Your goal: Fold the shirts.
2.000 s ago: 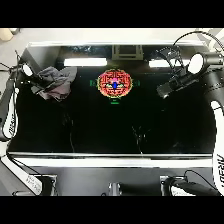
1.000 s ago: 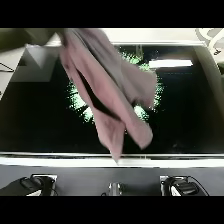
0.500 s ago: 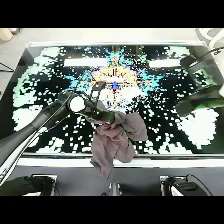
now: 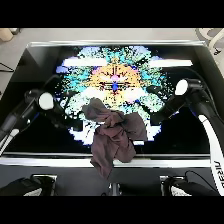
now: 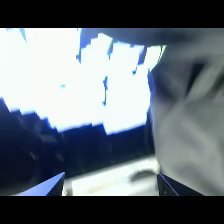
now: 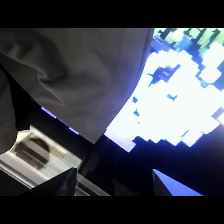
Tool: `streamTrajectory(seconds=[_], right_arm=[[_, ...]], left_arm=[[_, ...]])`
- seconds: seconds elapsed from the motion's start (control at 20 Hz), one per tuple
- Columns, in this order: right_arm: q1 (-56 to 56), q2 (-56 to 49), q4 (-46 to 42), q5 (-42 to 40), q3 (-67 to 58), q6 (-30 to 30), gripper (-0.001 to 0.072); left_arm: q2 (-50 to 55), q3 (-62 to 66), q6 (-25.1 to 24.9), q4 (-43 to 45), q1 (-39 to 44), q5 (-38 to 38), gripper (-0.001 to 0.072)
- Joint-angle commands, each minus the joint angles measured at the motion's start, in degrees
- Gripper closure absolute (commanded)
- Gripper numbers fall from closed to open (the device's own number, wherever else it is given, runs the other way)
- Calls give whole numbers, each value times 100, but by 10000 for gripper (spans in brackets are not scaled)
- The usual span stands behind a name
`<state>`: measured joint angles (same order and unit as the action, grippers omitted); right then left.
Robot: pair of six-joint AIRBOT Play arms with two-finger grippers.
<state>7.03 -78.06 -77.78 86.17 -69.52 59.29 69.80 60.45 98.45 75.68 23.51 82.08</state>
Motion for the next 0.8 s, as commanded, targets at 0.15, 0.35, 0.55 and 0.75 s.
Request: streamTrajectory(seconds=[0.15, 0.35, 0.55, 0.75], right_arm=[[-4, -439, 111, 57, 26, -166, 205], [-4, -623, 120, -142, 177, -190, 0], [-4, -929, 439, -291, 369, -190, 3], [-2, -1250, 942, -481, 490, -173, 26]], left_arm=[[-256, -2074, -92, -1980, 782, -1532, 44], [223, -2164, -94, -2411, 1390, -2334, 44], [673, -2164, -92, -2455, 1405, -2437, 194], [664, -2103, -166, -2448, 1405, -2452, 679]])
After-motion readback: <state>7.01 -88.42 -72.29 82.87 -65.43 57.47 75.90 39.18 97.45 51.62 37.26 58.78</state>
